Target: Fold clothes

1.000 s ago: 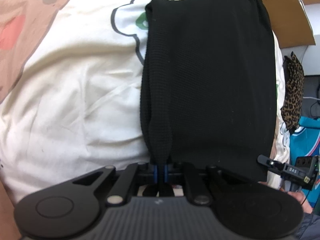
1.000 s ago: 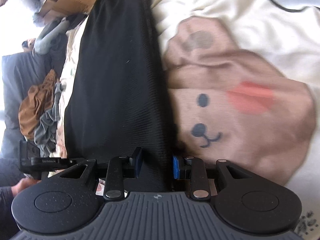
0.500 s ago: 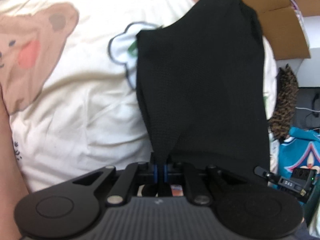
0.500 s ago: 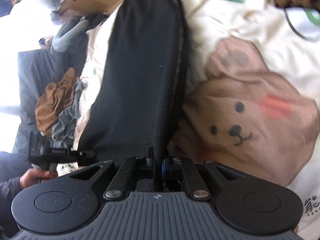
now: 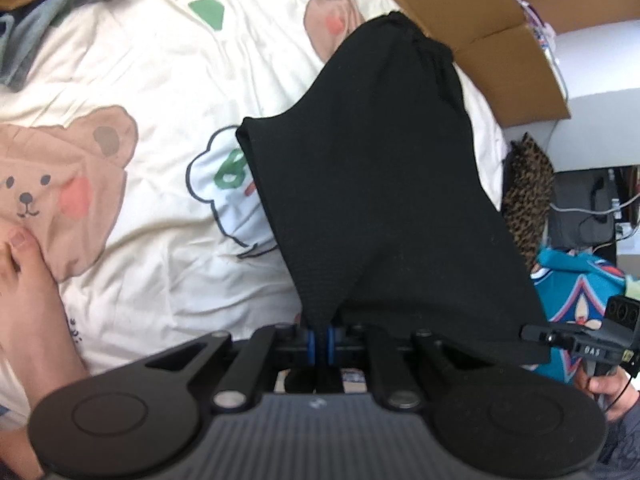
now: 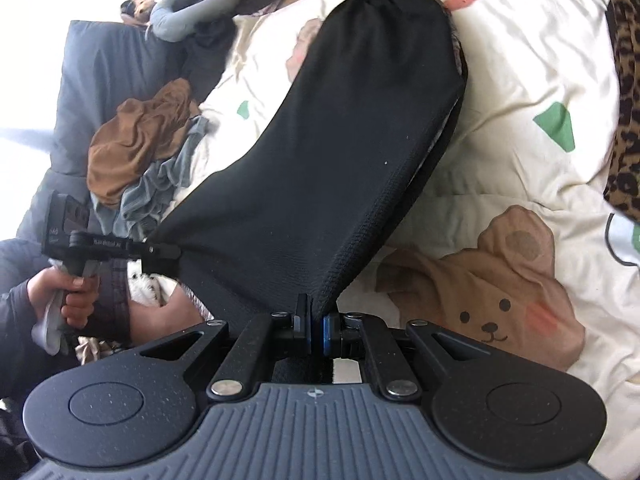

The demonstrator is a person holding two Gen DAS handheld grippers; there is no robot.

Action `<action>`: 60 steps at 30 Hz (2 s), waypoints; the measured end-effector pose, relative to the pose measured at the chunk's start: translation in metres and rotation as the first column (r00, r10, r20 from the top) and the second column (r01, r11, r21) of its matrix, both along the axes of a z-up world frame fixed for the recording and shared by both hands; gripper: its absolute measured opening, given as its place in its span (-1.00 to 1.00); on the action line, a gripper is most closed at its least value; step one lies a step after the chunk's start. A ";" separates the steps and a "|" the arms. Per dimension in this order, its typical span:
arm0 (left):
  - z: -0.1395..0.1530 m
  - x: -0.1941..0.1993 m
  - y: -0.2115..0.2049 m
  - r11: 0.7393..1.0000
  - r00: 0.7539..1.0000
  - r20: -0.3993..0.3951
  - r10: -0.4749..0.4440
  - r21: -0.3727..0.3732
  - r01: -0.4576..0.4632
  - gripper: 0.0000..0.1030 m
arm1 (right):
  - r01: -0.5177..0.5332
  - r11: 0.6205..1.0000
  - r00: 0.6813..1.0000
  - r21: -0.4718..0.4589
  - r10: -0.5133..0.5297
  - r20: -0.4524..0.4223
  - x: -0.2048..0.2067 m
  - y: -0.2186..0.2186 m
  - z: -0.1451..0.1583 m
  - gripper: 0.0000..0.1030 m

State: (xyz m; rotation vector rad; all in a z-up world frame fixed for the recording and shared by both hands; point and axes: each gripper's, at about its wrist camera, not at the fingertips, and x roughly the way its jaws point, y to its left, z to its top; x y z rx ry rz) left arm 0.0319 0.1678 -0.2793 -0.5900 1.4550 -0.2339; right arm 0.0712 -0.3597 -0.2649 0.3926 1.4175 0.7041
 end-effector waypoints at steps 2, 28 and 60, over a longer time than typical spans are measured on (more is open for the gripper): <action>0.011 -0.001 0.000 1.000 1.000 0.012 -0.011 -0.007 0.011 -0.88 | -0.022 1.000 1.000 -0.017 0.022 -0.007 0.000 0.002 0.013 -0.94; 0.090 -0.033 0.015 0.992 0.992 0.018 -0.123 0.000 0.123 -0.88 | 0.263 0.958 0.948 -0.114 -0.279 -0.157 -0.096 0.041 0.081 -0.96; 0.074 0.042 -0.013 0.999 0.998 0.042 -0.045 -0.022 0.046 -0.88 | 0.482 0.875 0.863 -0.043 -0.482 -0.152 -0.052 0.024 0.053 -0.95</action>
